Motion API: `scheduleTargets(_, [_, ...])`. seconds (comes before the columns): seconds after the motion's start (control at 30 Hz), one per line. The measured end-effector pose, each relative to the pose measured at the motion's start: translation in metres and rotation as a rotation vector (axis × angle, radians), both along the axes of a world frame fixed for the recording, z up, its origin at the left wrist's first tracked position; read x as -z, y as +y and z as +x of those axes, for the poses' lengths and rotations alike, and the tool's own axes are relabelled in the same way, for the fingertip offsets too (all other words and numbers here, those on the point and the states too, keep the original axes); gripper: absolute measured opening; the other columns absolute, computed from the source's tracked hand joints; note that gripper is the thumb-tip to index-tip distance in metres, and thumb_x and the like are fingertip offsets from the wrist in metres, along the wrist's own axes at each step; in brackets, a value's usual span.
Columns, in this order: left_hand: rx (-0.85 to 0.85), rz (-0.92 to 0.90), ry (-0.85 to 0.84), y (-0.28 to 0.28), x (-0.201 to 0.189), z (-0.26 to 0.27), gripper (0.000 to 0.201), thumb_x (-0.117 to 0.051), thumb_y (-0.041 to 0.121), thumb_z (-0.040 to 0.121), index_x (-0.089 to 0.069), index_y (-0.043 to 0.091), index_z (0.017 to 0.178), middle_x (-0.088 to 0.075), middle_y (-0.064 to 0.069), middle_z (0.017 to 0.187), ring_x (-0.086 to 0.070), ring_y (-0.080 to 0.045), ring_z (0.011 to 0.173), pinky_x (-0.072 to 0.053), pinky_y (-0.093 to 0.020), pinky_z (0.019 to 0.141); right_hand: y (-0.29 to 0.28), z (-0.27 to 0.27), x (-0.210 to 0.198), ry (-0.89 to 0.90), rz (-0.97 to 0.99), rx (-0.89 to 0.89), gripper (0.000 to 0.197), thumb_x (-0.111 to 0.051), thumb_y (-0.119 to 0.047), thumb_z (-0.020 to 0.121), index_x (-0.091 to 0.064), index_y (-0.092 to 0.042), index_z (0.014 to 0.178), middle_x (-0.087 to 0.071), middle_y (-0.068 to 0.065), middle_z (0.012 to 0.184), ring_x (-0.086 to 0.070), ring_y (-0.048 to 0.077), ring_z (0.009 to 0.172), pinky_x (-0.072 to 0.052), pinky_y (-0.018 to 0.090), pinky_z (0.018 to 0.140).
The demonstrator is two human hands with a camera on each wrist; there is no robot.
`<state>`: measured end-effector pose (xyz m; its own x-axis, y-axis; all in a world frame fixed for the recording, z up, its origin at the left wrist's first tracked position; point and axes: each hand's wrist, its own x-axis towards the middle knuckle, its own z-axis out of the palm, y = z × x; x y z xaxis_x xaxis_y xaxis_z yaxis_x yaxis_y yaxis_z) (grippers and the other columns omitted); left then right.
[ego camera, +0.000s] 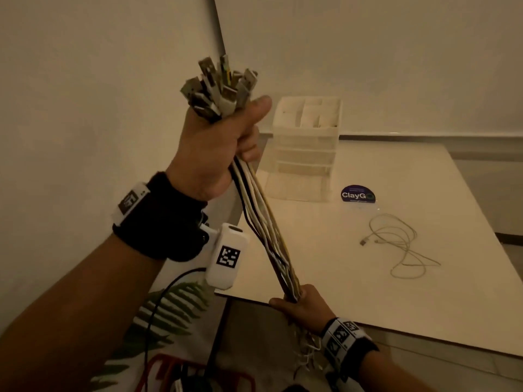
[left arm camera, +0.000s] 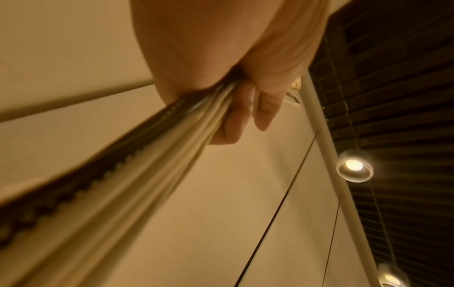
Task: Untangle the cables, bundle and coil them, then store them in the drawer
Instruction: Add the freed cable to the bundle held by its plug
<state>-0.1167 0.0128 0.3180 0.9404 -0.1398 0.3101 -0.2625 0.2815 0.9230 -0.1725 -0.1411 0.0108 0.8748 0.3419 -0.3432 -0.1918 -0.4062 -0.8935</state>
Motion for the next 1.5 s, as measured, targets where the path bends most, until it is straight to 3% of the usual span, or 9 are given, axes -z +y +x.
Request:
scheduleTargets(0.33, [0.053,0.085,0.055,-0.036,0.025,0.004,0.031,-0.063,0.013,0.087,-0.038,0.019,0.069,-0.023,0.006,0.052,-0.017,-0.010,0.040,-0.020,-0.020,0.040,-0.001,-0.016,0.026,0.074,-0.127,-0.057,0.035,-0.071,-0.039,0.077,-0.048,-0.024,0.057,-0.053,-0.006,0.058,-0.053,0.011,0.055,-0.046,0.028,0.058])
scheduleTargets(0.4, [0.084,0.065,0.116,-0.040,0.038,0.002,0.033,-0.062,0.014,0.086,-0.037,0.020,0.064,-0.022,0.006,0.051,-0.016,-0.008,0.039,-0.018,-0.020,0.039,-0.017,-0.013,0.018,0.126,-0.149,-0.204,0.022,-0.076,-0.042,0.073,-0.059,-0.035,0.085,-0.065,-0.012,0.088,-0.062,0.007,0.084,-0.050,0.024,0.079])
scheduleTargets(0.47, [0.117,0.053,0.150,-0.046,0.048,0.001,0.033,-0.061,0.013,0.085,-0.046,0.024,0.059,-0.023,0.007,0.050,-0.017,-0.008,0.038,-0.016,-0.021,0.040,-0.046,0.002,0.010,0.120,-0.200,-0.315,0.055,-0.076,-0.042,0.073,-0.049,-0.040,0.121,-0.058,-0.012,0.121,-0.056,0.008,0.110,-0.044,0.027,0.099])
scheduleTargets(0.57, [0.109,0.069,0.179,-0.056,0.058,0.004,0.035,-0.062,0.013,0.084,-0.053,0.028,0.055,-0.024,0.007,0.048,-0.018,-0.009,0.038,-0.014,-0.024,0.043,-0.092,0.043,-0.015,0.111,-0.373,-0.436,0.067,-0.066,-0.020,0.081,-0.037,-0.033,0.140,-0.050,-0.005,0.134,-0.053,0.016,0.116,-0.046,0.033,0.101])
scheduleTargets(0.8, [0.037,0.025,0.281,-0.066,0.080,0.030,0.018,-0.066,0.010,0.085,-0.055,0.017,0.073,-0.021,0.003,0.051,-0.015,-0.011,0.040,-0.014,-0.025,0.044,-0.172,0.161,-0.063,0.293,-0.711,-0.574,0.080,-0.079,-0.030,0.075,-0.033,-0.039,0.140,-0.044,-0.007,0.141,-0.052,0.017,0.116,-0.047,0.032,0.098])
scheduleTargets(1.13, [-0.130,0.025,0.368,-0.064,0.097,0.078,0.024,-0.071,0.012,0.082,-0.055,0.016,0.099,-0.010,-0.008,0.060,-0.006,-0.019,0.048,-0.013,-0.027,0.045,-0.172,0.210,0.028,-0.237,-1.310,-0.401,0.046,-0.040,-0.027,0.097,-0.032,-0.027,0.142,-0.035,-0.001,0.145,-0.032,0.024,0.135,-0.019,0.049,0.112])
scheduleTargets(1.3, [-0.166,0.002,0.404,-0.055,0.102,0.100,0.026,-0.070,0.014,0.083,-0.046,0.016,0.074,-0.011,-0.001,0.057,-0.008,-0.015,0.047,-0.017,-0.023,0.043,-0.178,0.201,0.049,-0.461,-1.285,-0.411,0.039,-0.031,-0.024,0.094,-0.059,-0.017,0.120,-0.061,0.006,0.117,-0.046,0.027,0.114,-0.034,0.053,0.101])
scheduleTargets(1.37, [-0.166,0.004,0.428,-0.052,0.103,0.108,0.039,-0.066,0.012,0.087,-0.037,0.022,0.064,-0.013,0.000,0.056,-0.010,-0.013,0.046,-0.018,-0.023,0.042,-0.179,0.202,0.039,-0.521,-1.240,-0.464,0.033,-0.033,-0.029,0.099,-0.051,-0.025,0.126,-0.055,-0.001,0.127,-0.047,0.020,0.119,-0.033,0.039,0.104])
scheduleTargets(1.5, [-0.134,0.000,0.445,-0.047,0.098,0.119,0.040,-0.065,0.013,0.089,-0.040,0.024,0.059,-0.020,0.005,0.050,-0.018,-0.009,0.041,-0.023,-0.022,0.041,-0.180,0.221,-0.018,-0.280,-0.949,-0.113,0.016,-0.050,-0.032,0.096,-0.062,-0.023,0.097,-0.065,-0.002,0.094,-0.064,0.014,0.085,-0.049,0.025,0.074])
